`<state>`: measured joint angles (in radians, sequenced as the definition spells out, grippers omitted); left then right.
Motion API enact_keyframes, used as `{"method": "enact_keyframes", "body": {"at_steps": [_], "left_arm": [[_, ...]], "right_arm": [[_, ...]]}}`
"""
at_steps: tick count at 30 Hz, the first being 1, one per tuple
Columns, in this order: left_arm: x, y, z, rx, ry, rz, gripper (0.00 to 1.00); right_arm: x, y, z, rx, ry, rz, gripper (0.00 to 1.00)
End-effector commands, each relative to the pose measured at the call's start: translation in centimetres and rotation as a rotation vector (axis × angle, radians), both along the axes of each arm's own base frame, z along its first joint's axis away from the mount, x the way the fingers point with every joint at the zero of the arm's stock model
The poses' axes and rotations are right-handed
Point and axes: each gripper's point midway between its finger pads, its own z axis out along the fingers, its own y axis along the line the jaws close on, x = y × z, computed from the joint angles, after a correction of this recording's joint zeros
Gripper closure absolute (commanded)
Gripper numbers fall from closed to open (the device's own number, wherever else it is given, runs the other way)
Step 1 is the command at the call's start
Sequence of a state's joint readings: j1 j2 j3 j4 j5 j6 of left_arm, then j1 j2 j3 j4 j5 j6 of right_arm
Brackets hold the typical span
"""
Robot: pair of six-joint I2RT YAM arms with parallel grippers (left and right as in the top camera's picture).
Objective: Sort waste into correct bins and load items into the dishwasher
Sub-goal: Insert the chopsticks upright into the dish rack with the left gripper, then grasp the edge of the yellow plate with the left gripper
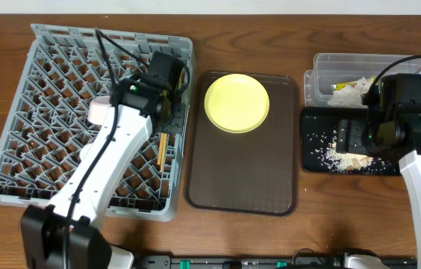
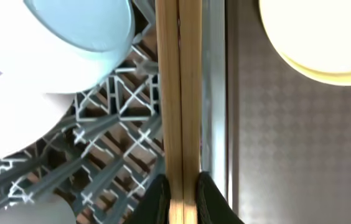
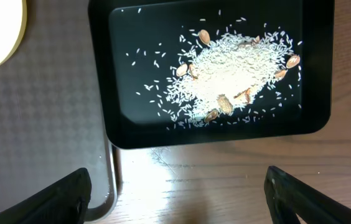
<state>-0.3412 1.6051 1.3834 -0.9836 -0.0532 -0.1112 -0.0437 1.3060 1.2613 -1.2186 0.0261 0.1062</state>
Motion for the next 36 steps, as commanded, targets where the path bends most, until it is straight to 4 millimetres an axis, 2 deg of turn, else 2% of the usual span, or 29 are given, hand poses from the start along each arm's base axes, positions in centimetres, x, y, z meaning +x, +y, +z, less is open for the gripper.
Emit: {"method": "enact_keyframes", "body": {"at_steps": [1, 7, 10, 13, 15, 17, 18, 19, 24, 27, 29, 31, 33, 36], "left_arm": [[0.9, 0.2, -0.9, 0.029, 0.009, -0.015, 0.91], [2.3, 0.6, -3.2, 0.085, 0.019, -0.002, 0.91], [2.9, 1.3, -3.4, 0.125, 0.004, 0.011, 0.91], [3.2, 1.4, -3.3, 0.123, -0.009, 0.017, 0.85], [3.3, 1.4, -3.3, 0.122, -0.01, 0.018, 0.67], [3.2, 1.4, -3.3, 0.122, -0.009, 0.018, 0.66], [3.3, 1.4, -3.3, 0.122, -0.009, 0.018, 0.63], [3.2, 1.4, -3.3, 0.122, -0.009, 0.017, 0.54], [3.3, 1.3, -3.0, 0.119, -0.017, 0.018, 0.54], [3.3, 1.1, -1.5, 0.094, -0.053, 0.016, 0.54], [3.3, 0.1, -0.2, 0.029, -0.086, 0.001, 0.53], [3.2, -1.9, 1.4, -0.09, -0.118, -0.036, 0.51], [3.1, -4.6, 3.2, -0.237, -0.154, -0.097, 0.49], [3.2, -7.9, 4.6, -0.363, -0.188, -0.18, 0.46]], "right_arm": [[0.0, -0.2, 0.4, 0.003, -0.015, -0.018, 0.13], [-0.1, -0.2, 0.4, 0.003, -0.012, -0.018, 0.13], [-0.1, -0.2, 0.4, 0.003, -0.011, -0.018, 0.13], [-0.2, -0.2, 0.4, 0.003, -0.009, -0.018, 0.13], [-0.2, -0.2, 0.4, 0.004, -0.008, -0.018, 0.13], [-0.2, -0.2, 0.4, 0.003, -0.008, -0.018, 0.13], [-0.2, -0.2, 0.4, 0.003, -0.008, -0.017, 0.13], [-0.2, -0.2, 0.4, 0.003, -0.008, -0.018, 0.13], [-0.2, -0.2, 0.4, 0.003, -0.008, -0.017, 0.13], [-0.2, -0.2, 0.4, 0.003, -0.008, -0.018, 0.13], [-0.2, -0.2, 0.4, 0.003, -0.008, -0.018, 0.13], [-0.2, -0.2, 0.4, 0.003, -0.008, -0.018, 0.13], [-0.2, -0.2, 0.4, 0.003, -0.008, -0.018, 0.13], [-0.2, -0.2, 0.4, 0.003, -0.009, -0.018, 0.13]]}}
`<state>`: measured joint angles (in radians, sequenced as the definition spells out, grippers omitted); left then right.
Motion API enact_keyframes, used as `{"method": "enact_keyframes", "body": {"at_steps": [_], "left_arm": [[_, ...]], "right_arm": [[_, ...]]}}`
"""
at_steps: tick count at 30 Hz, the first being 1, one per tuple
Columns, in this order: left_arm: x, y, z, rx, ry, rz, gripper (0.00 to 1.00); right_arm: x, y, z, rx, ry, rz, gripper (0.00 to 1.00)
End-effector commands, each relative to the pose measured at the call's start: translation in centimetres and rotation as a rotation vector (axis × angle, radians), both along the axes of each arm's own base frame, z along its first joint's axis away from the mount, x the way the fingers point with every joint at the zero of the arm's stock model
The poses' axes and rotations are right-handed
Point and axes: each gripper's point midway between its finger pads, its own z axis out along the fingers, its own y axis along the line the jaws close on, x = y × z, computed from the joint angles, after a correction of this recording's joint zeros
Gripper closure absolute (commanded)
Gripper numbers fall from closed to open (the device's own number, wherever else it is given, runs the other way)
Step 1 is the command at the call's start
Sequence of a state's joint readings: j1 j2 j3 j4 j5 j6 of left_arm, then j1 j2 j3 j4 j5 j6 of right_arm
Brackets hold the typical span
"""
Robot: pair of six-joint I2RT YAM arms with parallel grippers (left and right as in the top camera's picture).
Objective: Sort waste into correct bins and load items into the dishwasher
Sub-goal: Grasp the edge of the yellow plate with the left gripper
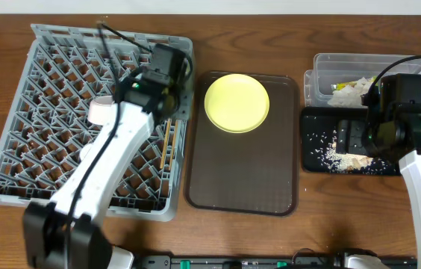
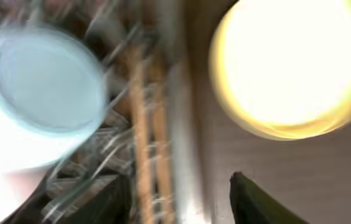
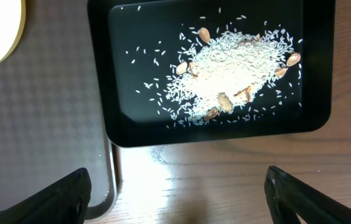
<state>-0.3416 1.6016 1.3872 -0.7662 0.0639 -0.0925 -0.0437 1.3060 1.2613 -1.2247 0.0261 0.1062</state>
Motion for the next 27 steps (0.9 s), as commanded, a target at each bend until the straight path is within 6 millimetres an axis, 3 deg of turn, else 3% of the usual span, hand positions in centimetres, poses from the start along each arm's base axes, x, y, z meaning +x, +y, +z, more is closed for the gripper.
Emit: {"method": "enact_keyframes", "body": {"at_steps": [1, 7, 9, 13, 19, 27], "left_arm": [[-0.8, -5.2, 2.5, -0.194, -0.026, -0.153, 0.46], [-0.8, -10.7, 1.2, -0.184, -0.076, -0.326, 0.46], [-0.8, -12.9, -0.2, -0.175, -0.079, -0.386, 0.46], [-0.4, -15.2, -3.3, -0.132, -0.075, -0.424, 0.46], [0.0, -17.2, -8.5, -0.096, -0.025, -0.457, 0.46], [-0.5, -17.0, -14.1, -0.052, 0.081, -0.454, 0.46]], "right_arm": [[0.0, -0.2, 0.4, 0.003, -0.015, -0.018, 0.12], [0.0, -0.2, 0.4, 0.003, -0.015, -0.018, 0.12], [0.0, -0.2, 0.4, 0.003, -0.015, -0.018, 0.12], [0.0, -0.2, 0.4, 0.003, -0.015, -0.018, 0.12], [0.0, -0.2, 0.4, 0.003, -0.015, -0.018, 0.12], [0.0, -0.2, 0.4, 0.003, -0.015, -0.018, 0.12]]}}
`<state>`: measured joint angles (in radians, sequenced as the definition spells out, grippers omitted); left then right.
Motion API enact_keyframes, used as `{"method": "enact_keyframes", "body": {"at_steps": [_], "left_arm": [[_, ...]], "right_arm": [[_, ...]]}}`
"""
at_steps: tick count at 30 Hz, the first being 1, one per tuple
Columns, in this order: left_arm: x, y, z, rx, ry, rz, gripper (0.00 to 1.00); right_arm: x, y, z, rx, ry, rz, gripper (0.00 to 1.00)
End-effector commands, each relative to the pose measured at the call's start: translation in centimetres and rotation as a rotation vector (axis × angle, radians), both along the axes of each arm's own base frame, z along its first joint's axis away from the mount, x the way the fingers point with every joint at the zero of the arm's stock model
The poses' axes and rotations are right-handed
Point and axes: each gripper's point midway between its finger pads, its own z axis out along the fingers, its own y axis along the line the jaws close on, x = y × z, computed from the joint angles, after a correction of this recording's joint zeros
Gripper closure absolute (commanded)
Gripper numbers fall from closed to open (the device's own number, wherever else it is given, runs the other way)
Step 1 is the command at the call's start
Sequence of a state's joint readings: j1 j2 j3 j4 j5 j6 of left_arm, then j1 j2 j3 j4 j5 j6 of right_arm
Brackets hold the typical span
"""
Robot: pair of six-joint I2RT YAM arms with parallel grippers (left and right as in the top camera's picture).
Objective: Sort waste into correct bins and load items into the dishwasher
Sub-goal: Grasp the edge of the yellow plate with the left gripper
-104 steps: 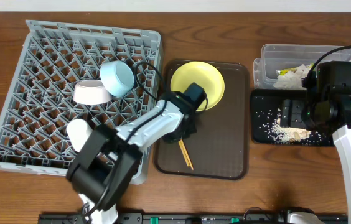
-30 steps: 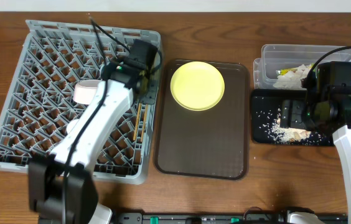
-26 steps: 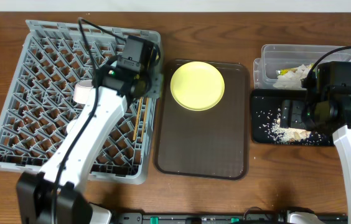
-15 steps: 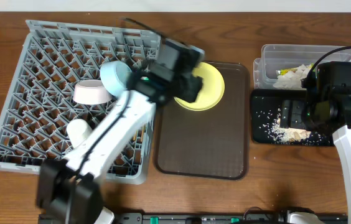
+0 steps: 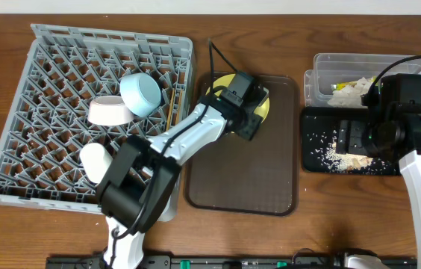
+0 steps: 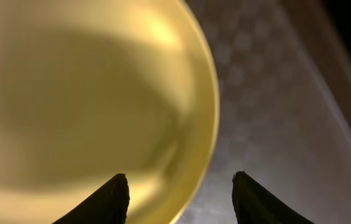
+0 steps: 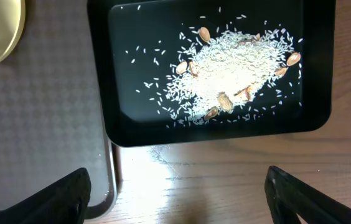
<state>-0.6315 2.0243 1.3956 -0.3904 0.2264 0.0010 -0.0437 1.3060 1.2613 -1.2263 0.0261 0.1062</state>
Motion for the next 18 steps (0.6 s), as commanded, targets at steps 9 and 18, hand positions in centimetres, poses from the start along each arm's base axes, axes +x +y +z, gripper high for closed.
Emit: {"method": "enact_keyframes", "body": {"at_steps": [9, 18], "left_arm": [[-3.2, 0.2, -2.7, 0.085, 0.098, -0.037, 0.57], [-7.2, -0.6, -4.2, 0.141, 0.158, -0.11, 0.76]], "right_arm": [[0.0, -0.2, 0.5, 0.003, -0.018, -0.017, 0.12], [-0.1, -0.2, 0.4, 0.003, -0.012, -0.018, 0.13]]}}
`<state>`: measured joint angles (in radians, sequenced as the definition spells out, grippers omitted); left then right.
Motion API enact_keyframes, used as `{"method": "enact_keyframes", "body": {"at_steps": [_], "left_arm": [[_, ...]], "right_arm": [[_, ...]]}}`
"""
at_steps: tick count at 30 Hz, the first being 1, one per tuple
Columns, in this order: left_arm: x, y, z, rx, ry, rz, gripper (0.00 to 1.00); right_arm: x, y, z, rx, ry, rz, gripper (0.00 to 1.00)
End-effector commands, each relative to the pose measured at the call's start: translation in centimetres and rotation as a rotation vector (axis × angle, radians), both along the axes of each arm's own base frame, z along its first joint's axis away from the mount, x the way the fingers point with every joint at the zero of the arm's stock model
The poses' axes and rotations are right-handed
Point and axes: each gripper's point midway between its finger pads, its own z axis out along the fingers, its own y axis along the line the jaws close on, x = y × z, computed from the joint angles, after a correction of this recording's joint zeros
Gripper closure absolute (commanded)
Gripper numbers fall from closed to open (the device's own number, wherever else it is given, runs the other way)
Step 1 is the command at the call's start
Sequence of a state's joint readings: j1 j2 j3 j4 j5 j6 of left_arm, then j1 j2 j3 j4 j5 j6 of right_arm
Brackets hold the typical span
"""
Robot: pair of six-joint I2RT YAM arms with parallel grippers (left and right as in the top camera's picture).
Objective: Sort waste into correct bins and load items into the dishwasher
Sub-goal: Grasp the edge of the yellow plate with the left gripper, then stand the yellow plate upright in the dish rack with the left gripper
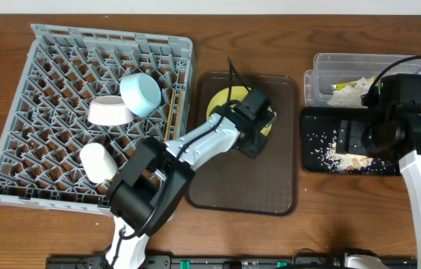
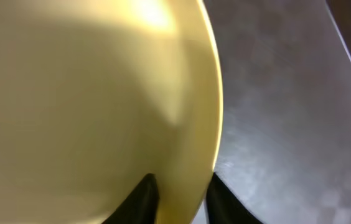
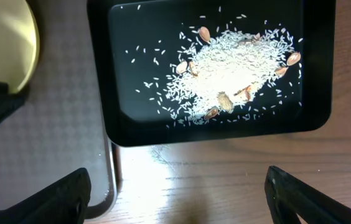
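Observation:
A yellow plate (image 1: 222, 103) lies at the far end of the brown tray (image 1: 248, 179). My left gripper (image 2: 182, 200) is shut on the plate's (image 2: 88, 93) right rim, one finger over the inside and one outside the edge. In the overhead view the left gripper (image 1: 258, 136) sits at the plate's near right side. My right gripper (image 3: 178, 196) hangs open and empty above the table, just in front of the black tray (image 3: 132, 118) of rice and nut scraps (image 3: 231, 68).
The grey dish rack (image 1: 16, 149) on the left holds a blue bowl (image 1: 139, 93), a white bowl (image 1: 107, 112), a white cup (image 1: 95, 161) and chopsticks (image 1: 172, 112). A clear bin (image 1: 322, 63) with paper waste stands at the back right.
My left gripper was open over the plate's right edge; now it is shut on the rim. In the right wrist view the plate's edge shows a little further right. The right arm is unmoved.
My left gripper was shut on the chopsticks at the rack's right side. Then it was open and the chopsticks lay in the rack. Then it hung open over the yellow plate, and now it grips the plate's rim. The right gripper stayed open by the black tray.

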<state>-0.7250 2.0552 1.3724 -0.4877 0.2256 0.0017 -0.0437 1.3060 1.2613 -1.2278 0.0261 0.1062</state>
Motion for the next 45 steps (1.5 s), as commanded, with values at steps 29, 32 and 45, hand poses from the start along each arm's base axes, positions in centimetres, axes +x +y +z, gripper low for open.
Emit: {"method": "enact_keyframes", "body": {"at_steps": [29, 32, 45], "left_arm": [[-1.4, 0.4, 14.6, -0.131, -0.211, -0.004, 0.94], [-0.9, 2.0, 17.3, -0.17, -0.239, 0.058, 0.94], [3.9, 10.6, 23.3, -0.43, -0.201, 0.313, 0.94]], "right_arm": [[0.0, -0.2, 0.4, 0.003, -0.014, -0.018, 0.13], [0.0, -0.2, 0.4, 0.003, -0.015, -0.018, 0.12], [0.0, -0.2, 0.5, 0.003, -0.017, -0.018, 0.12]]}}
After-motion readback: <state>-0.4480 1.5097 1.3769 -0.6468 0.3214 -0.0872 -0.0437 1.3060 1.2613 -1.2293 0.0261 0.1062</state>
